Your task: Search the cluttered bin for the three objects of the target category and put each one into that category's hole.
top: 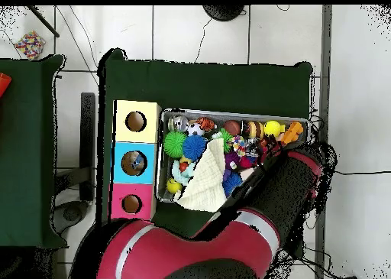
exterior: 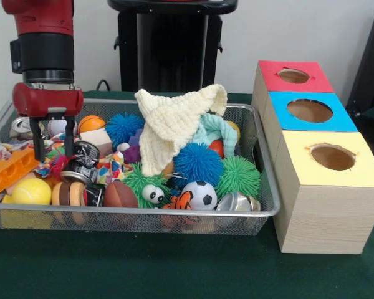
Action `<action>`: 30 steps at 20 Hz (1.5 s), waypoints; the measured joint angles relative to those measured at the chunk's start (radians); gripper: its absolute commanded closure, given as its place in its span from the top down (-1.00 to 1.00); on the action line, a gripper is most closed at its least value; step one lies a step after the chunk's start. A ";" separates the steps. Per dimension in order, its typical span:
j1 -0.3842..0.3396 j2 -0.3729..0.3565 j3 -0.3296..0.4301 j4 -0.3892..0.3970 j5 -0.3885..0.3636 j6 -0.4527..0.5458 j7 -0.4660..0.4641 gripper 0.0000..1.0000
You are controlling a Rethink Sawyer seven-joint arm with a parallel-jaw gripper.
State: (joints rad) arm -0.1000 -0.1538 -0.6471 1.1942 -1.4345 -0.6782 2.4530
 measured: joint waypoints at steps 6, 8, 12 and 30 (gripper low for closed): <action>-0.001 0.054 -0.027 -0.070 -0.099 0.000 0.105 1.00; -0.017 0.085 -0.027 -0.115 -0.119 0.000 0.148 1.00; -0.050 0.144 -0.027 -0.191 -0.133 -0.001 0.196 1.00; -0.010 0.221 -0.063 -0.254 -0.133 0.005 0.200 1.00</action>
State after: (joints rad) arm -0.1101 0.0672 -0.7102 0.9402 -1.5672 -0.6729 2.6531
